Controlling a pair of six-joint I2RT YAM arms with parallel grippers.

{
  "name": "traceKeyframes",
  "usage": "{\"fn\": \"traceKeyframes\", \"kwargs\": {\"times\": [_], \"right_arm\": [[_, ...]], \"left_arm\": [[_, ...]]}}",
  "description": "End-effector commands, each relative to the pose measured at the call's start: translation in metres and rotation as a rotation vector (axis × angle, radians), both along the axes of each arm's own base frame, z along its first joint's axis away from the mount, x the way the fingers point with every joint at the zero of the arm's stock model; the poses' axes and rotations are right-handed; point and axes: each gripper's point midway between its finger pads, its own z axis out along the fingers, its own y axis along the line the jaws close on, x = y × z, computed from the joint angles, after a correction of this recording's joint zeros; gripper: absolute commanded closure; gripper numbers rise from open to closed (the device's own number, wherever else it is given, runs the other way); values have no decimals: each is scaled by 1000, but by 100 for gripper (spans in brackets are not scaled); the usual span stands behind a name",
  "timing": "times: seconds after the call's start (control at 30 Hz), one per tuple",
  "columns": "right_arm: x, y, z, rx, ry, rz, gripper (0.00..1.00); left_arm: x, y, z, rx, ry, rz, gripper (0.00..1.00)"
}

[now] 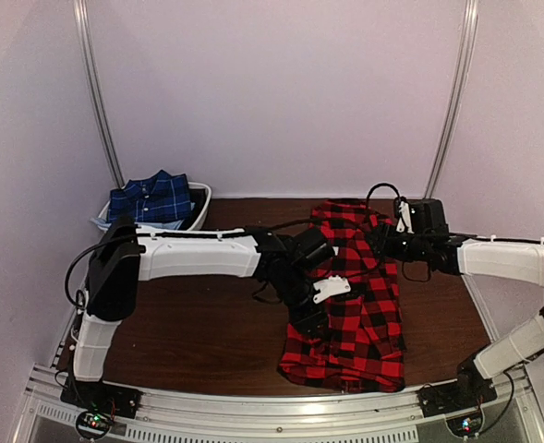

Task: Fold and stack the long sleeve shirts
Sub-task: Fold the sleeve of the rectangle-folded shirt, then adjust the rectangle-folded shirt at the center of the board.

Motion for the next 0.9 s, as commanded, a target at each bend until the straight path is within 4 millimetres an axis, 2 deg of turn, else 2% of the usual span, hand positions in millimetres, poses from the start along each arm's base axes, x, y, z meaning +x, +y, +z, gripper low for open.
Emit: {"fn": "traceKeyframes", "kwargs": {"times": [0.0, 0.2, 0.3, 0.37, 0.4, 0.43, 0.63, 0.73, 0.87], "right_arm": [[11, 23, -1, -67, 22, 112, 34], [37, 55, -4, -126, 38, 189, 35], [55, 74, -14, -159, 62, 200, 35], [68, 85, -20, -194, 77, 192, 35], [79, 92, -17, -209, 69, 181, 35], [84, 90, -27, -242, 91, 157, 35], [136, 98, -37, -334, 81, 74, 35], [150, 98, -51, -396, 98, 62, 35], [160, 95, -67, -476, 108, 67, 35]], "left_arm": [[44, 4, 54, -170, -11, 226, 51], [108, 57, 70, -267, 86, 604, 51], [119, 76, 69, -298, 144, 701, 51], [122, 84, 62, -289, 159, 741, 51], [123, 86, 59, -286, 165, 754, 51], [124, 87, 56, -280, 174, 766, 51], [122, 87, 48, -274, 201, 774, 51], [122, 89, 44, -264, 198, 779, 51], [123, 91, 43, -258, 194, 781, 51]]}}
